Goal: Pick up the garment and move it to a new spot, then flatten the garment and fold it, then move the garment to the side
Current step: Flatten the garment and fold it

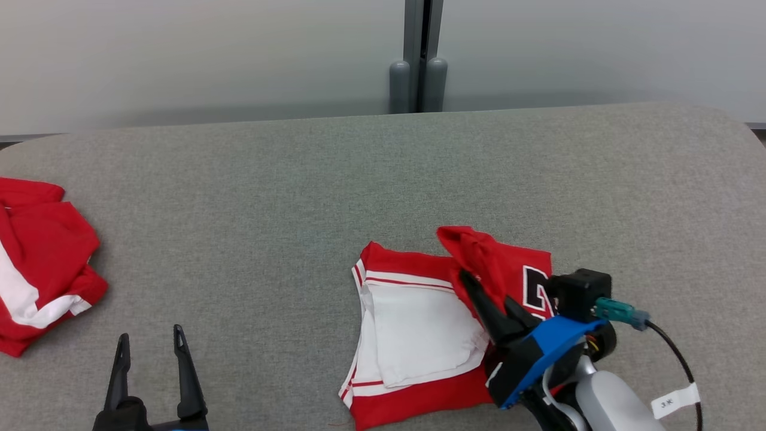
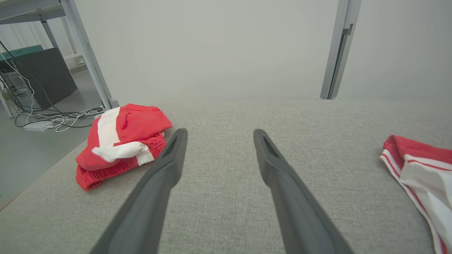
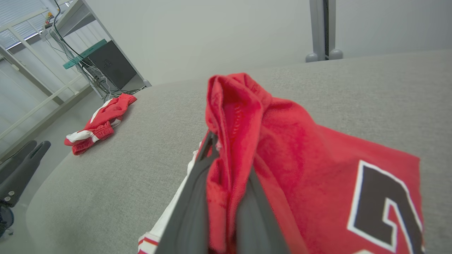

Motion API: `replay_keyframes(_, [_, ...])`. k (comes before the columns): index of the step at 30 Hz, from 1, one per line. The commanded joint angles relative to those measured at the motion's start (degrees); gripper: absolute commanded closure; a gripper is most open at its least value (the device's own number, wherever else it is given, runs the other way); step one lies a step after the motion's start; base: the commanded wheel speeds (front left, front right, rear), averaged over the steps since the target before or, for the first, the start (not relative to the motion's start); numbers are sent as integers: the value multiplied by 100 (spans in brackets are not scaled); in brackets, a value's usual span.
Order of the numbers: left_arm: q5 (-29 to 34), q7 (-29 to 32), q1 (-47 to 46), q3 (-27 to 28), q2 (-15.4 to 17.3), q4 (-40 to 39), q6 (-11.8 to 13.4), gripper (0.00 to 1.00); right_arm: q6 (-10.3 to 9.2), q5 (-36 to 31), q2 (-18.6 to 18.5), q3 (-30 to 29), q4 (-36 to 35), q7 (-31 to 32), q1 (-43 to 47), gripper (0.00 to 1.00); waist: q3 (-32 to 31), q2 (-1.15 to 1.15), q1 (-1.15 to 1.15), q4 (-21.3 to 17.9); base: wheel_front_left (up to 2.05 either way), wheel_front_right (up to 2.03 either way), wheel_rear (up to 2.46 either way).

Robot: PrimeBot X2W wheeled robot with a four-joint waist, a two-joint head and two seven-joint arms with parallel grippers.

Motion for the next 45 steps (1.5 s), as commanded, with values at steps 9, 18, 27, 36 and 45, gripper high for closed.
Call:
replay_keyframes(9, [5,-15,-178,-126,-14,32,-7,0,2,84,249,595,634,-209,-579,100,132,-1,0,263,0,0,0])
replay_keyframes(18, [-54,-15,-282,-151,-16,92,-6,0,2,510,246,1159,1401,-686,-842,0,224,-1,0,355,0,0,0])
replay_keyframes(27, [4,-15,-304,-63,-17,99,-74,0,1,14,52,600,1545,-1624,-1006,0,113,-1,0,204,0,0,0])
replay_keyframes(36, [68,-15,-224,-12,28,36,-119,0,2,-705,-341,-709,525,-1725,-184,0,-74,-1,0,10,0,0,0])
replay_keyframes(45, [37,-15,-150,-62,17,157,-152,0,1,-1258,-75,-1501,-53,-1725,844,0,-298,-1,0,-9,0,0,0])
